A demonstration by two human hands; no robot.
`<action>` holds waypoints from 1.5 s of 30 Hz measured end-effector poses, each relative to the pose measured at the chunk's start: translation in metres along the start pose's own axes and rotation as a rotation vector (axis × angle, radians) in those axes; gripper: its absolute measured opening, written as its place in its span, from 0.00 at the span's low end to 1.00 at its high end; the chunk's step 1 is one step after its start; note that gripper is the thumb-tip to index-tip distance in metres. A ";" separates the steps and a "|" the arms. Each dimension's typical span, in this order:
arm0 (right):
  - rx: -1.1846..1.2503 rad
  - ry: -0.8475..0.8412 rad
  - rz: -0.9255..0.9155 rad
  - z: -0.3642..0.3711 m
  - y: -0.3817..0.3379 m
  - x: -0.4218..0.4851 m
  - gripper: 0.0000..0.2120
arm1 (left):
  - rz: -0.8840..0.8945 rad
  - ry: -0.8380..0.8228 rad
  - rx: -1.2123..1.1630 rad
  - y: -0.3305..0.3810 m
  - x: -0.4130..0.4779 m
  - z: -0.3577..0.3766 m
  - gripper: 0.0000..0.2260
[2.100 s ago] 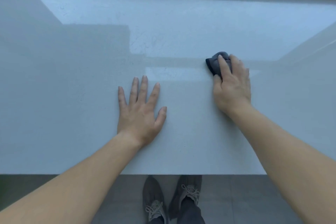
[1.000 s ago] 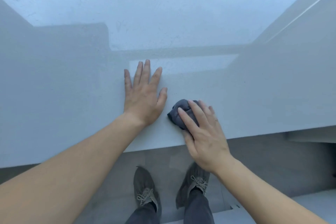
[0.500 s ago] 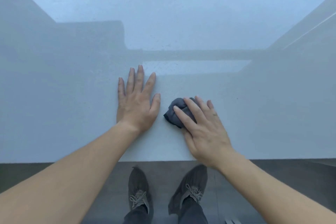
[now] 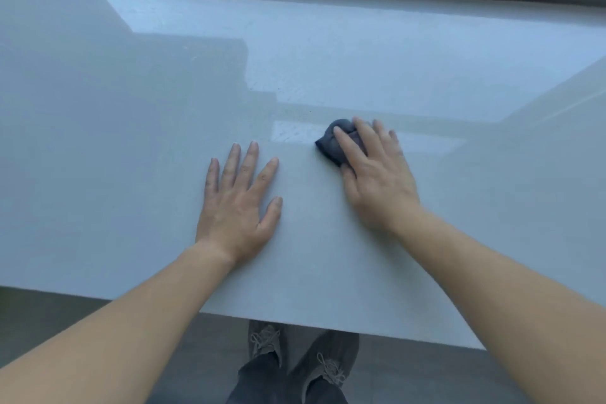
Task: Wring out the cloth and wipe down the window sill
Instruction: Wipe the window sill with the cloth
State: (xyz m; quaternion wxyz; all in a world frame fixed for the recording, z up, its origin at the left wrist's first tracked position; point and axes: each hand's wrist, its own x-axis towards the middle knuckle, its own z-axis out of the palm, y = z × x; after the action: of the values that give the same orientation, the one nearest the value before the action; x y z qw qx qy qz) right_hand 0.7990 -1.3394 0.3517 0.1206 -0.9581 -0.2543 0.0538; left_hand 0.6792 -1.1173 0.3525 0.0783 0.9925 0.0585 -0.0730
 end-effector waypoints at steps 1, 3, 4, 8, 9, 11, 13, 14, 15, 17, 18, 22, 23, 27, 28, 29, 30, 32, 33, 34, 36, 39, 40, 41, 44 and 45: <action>0.004 0.028 0.115 -0.005 0.015 0.019 0.28 | 0.001 -0.002 0.001 0.000 0.000 0.000 0.29; 0.060 0.064 0.345 -0.014 0.029 0.047 0.28 | 0.009 -0.009 -0.014 0.000 0.001 0.001 0.29; 0.065 0.085 0.397 -0.013 0.024 0.053 0.29 | 0.012 -0.008 -0.029 -0.001 0.000 0.000 0.29; 0.064 0.031 0.037 0.000 -0.018 0.030 0.28 | 0.023 0.046 -0.128 0.001 0.003 -0.007 0.27; 0.060 -0.010 -0.061 0.001 -0.020 0.023 0.28 | 0.027 0.074 -0.143 0.002 0.007 -0.011 0.26; 0.048 -0.060 -0.143 -0.005 -0.005 0.035 0.27 | 0.054 0.118 -0.175 0.002 0.026 -0.019 0.25; 0.014 -0.013 -0.041 -0.012 0.022 0.069 0.27 | 0.088 0.135 -0.213 0.004 0.059 -0.029 0.25; 0.018 0.034 0.085 -0.017 0.036 0.089 0.27 | 0.098 0.137 -0.228 0.005 0.078 -0.033 0.25; 0.047 0.071 0.235 -0.022 0.048 0.109 0.27 | 0.100 0.138 -0.244 0.006 0.098 -0.036 0.26; 0.091 0.120 0.458 -0.025 0.051 0.137 0.28 | 0.083 0.133 -0.271 0.008 0.138 -0.039 0.26; 0.089 0.133 0.462 -0.023 0.043 0.142 0.28 | 0.073 0.129 -0.273 0.009 0.157 -0.040 0.26; 0.058 0.015 0.074 -0.013 0.017 0.127 0.28 | 0.030 0.096 -0.303 0.013 0.218 -0.038 0.25; 0.056 -0.026 0.017 -0.016 0.025 0.127 0.27 | 0.026 0.073 -0.299 0.015 0.226 -0.036 0.25; 0.012 0.040 0.169 -0.033 0.075 0.168 0.27 | 0.028 0.025 -0.080 0.018 0.237 -0.025 0.28; 0.037 0.092 0.297 -0.038 0.082 0.182 0.27 | 0.025 0.030 -0.051 0.018 0.236 -0.023 0.28; 0.064 0.144 0.423 -0.040 0.085 0.194 0.27 | 0.020 0.038 -0.039 0.018 0.235 -0.022 0.29; 0.079 0.180 0.525 -0.039 0.082 0.205 0.26 | 0.018 0.043 -0.036 0.019 0.236 -0.022 0.29; 0.067 0.187 0.557 -0.033 0.063 0.218 0.26 | 0.022 0.044 -0.043 0.019 0.237 -0.022 0.29; 0.052 0.171 0.464 -0.028 0.049 0.221 0.26 | 0.024 0.044 -0.045 0.020 0.238 -0.023 0.29; 0.031 0.145 0.325 -0.022 0.037 0.222 0.26 | 0.025 0.044 -0.045 0.020 0.238 -0.024 0.29; 0.015 0.077 0.113 -0.016 0.024 0.224 0.25 | 0.029 0.041 -0.043 0.019 0.238 -0.024 0.29; -0.008 0.069 0.078 -0.020 0.043 0.235 0.25 | 0.031 0.042 -0.047 0.018 0.239 -0.024 0.29; -0.018 0.102 0.135 -0.023 0.055 0.238 0.25 | 0.030 0.043 -0.052 0.018 0.240 -0.024 0.29; -0.008 0.135 0.235 -0.027 0.069 0.241 0.25 | 0.032 0.043 -0.057 0.018 0.240 -0.024 0.29; 0.049 0.195 0.498 -0.038 0.097 0.240 0.26 | 0.040 0.042 -0.066 0.018 0.239 -0.022 0.29; 0.059 0.209 0.513 -0.036 0.096 0.237 0.26 | 0.041 0.044 -0.065 0.019 0.239 -0.022 0.29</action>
State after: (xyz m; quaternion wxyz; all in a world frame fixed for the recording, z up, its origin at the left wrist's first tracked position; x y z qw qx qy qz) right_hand 1.0550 -1.3093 0.3516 0.1564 -0.9876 0.0120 -0.0090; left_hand 0.9197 -1.1071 0.3398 0.1108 0.9918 0.0422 -0.0476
